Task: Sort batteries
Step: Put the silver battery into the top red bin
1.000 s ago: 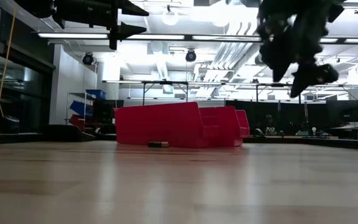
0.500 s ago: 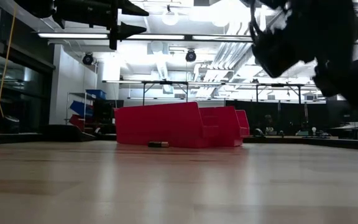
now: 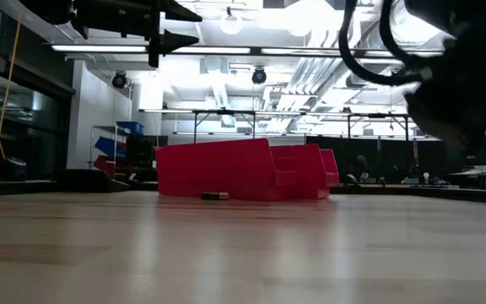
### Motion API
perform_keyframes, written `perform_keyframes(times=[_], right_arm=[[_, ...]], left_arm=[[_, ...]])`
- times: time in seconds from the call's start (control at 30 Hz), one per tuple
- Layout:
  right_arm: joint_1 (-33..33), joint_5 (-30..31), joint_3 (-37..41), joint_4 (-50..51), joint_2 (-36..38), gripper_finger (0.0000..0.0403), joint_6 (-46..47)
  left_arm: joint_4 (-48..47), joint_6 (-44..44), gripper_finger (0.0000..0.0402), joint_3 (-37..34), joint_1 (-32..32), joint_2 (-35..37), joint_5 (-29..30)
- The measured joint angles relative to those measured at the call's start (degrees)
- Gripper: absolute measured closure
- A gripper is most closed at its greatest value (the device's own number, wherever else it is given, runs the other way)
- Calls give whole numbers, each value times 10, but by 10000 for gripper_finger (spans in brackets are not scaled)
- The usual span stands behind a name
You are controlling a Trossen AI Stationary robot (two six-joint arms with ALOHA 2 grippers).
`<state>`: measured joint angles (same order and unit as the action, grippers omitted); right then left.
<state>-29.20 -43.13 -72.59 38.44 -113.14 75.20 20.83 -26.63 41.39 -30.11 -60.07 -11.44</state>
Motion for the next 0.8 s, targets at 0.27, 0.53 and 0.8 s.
perform_keyframes(times=[0.27, 0.53, 0.8], right_arm=[[-5, 12, -9, -13, -25, 179, 114], [-9, 41, -8, -36, -25, 179, 216], [-12, 45, -8, -52, -48, 179, 240]], left_arm=[[0, 13, 188, 0, 0, 0, -4], [0, 13, 188, 0, 0, 0, -34], [0, 20, 188, 0, 0, 0, -34]])
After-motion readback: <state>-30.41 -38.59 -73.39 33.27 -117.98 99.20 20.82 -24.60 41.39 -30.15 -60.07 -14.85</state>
